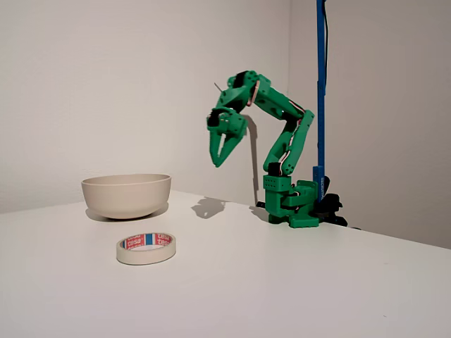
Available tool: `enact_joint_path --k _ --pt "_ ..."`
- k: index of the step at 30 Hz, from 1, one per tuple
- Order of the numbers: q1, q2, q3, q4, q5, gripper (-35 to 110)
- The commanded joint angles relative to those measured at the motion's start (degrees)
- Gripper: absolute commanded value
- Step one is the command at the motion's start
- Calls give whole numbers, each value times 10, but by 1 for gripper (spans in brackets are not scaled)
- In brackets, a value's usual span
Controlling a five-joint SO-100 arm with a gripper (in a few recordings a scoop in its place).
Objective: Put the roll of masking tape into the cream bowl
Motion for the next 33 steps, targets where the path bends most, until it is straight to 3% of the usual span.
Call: enact_joint_path --k 1,7,11,33 --pt "30 -123 -200 57 -5 -8" --pt "17 -240 -335 97 -23 -8" --pt "10 -301 -388 123 -14 14" --pt "47 -551 -503 66 -21 17"
